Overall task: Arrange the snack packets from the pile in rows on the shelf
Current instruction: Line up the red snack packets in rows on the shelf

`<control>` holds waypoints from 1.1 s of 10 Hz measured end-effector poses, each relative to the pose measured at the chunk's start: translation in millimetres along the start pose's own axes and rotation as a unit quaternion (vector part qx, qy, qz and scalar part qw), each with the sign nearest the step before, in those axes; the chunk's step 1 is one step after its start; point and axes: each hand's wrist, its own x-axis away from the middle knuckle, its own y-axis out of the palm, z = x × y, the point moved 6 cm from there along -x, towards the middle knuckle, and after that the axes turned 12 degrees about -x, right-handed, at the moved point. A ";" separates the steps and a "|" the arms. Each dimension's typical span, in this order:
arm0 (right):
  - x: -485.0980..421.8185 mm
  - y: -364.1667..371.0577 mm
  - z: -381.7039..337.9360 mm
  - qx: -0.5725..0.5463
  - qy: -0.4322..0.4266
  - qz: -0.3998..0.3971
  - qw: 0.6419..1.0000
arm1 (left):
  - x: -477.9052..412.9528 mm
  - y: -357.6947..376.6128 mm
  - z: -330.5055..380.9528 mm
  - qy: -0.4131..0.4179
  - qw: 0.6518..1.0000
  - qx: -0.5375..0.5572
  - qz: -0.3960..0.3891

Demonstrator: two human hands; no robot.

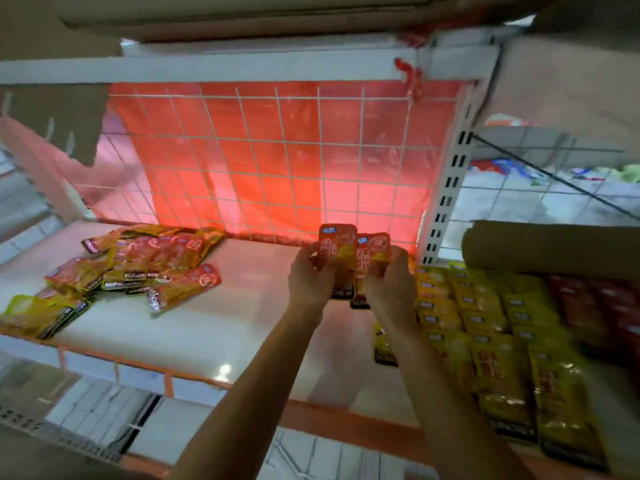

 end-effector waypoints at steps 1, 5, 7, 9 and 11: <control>-9.7 -43.5 13.0 0.003 0.011 0.026 1.000 | 14.1 40.3 9.1 -0.014 0.999 0.003 -0.033; -40.3 -209.7 57.4 0.043 0.034 0.098 0.994 | 84.2 194.8 60.8 0.069 0.990 -0.039 -0.119; -50.9 -271.1 79.5 0.028 0.059 0.114 0.991 | 120.2 242.2 91.1 0.190 0.955 -0.191 -0.127; -52.3 -337.4 94.7 0.077 0.059 0.155 0.983 | 159.0 283.2 101.6 0.240 0.918 -0.263 -0.174; -52.6 -369.5 116.2 0.049 0.103 0.162 0.980 | 175.4 306.5 96.7 0.254 0.889 -0.331 -0.189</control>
